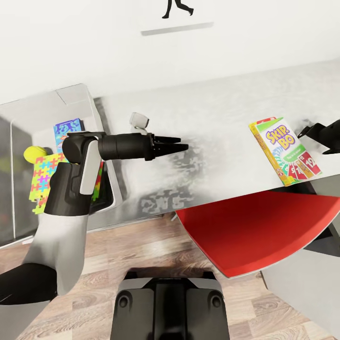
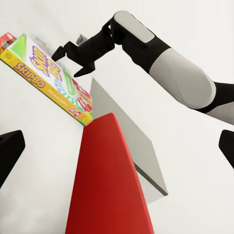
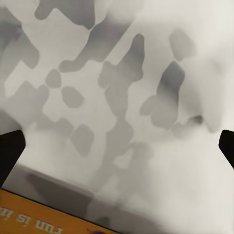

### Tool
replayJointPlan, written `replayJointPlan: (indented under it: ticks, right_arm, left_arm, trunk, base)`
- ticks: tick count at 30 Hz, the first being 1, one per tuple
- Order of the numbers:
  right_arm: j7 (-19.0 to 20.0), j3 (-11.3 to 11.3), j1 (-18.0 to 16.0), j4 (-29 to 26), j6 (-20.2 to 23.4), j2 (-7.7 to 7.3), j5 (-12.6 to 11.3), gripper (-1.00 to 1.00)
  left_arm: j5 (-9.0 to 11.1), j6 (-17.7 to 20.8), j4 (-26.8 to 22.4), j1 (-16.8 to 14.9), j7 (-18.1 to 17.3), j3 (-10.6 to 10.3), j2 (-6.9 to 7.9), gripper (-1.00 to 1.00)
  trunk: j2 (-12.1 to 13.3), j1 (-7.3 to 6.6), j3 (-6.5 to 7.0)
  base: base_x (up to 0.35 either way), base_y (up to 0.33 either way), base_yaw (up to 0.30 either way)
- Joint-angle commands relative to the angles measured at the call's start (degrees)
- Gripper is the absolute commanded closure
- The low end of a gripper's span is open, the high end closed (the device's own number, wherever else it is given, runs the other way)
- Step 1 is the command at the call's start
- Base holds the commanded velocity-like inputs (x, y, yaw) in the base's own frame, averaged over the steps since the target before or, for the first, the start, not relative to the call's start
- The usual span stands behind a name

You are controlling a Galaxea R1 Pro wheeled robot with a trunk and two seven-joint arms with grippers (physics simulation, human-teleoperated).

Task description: Put all the toys in the child's room - the three board games (two on the bed and one on the table), the two jigsaw puzzles on the table, and the tennis ball on the table - inside the toy box on the table in the child's room.

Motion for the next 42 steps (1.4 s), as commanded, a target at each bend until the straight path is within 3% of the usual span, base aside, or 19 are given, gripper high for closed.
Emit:
replayJointPlan:
  ticks: [1,4,8,10,17,25,42]
  right_arm:
    - [-0.25,-0.47,0.01,0.31,-0.28,0.02,-0.93,-1.00]
    - [-0.04,-1.08,0.29,-0.24,0.12,0.33,-0.86,-1.00]
    - [0.30,-1.13,1.42,-2.99,0.76,1.49,2.38,-1.00]
    - [0.32,-0.87,1.31,-4.21,0.49,2.08,3.69,-1.00]
    - [0.36,-0.73,-0.85,-4.63,0.30,1.36,1.37,-1.00]
    - [0.37,-0.71,-1.02,-4.65,0.36,1.19,-1.23,-1.00]
    - [0.37,-0.78,-1.04,-4.65,0.43,1.25,-1.21,-1.00]
  left_arm:
    - [0.02,0.27,0.04,-0.05,-0.14,0.01,-0.04,-1.00]
    - [-0.31,0.45,0.35,-0.37,0.19,-0.34,-0.38,-1.00]
    - [-1.45,0.32,0.79,-1.62,1.49,-1.13,-1.64,-1.00]
    - [-1.09,0.26,0.79,-1.80,1.48,-0.79,-2.27,-1.00]
    - [-0.59,0.48,0.77,-1.67,2.73,-0.30,-2.90,-1.00]
    - [-0.51,0.49,0.75,-1.71,3.20,-0.24,-3.05,-1.00]
    - [-0.50,0.53,0.76,-1.85,3.26,-0.23,-3.07,-1.00]
  trunk:
    - [-0.04,0.07,-0.07]
    - [-0.04,0.07,-0.06]
    - [-0.04,0.07,-0.06]
    - [-0.04,0.07,-0.06]
    - [-0.04,0.07,-0.06]
    - [-0.04,0.07,-0.06]
    - [-0.04,0.07,-0.06]
  base:
    - [0.000,0.000,0.000]
    - [0.000,0.000,0.000]
    - [0.000,0.000,0.000]
    - [0.000,0.000,0.000]
    - [0.000,0.000,0.000]
    - [-0.001,0.000,0.000]
    - [-0.073,0.000,0.000]
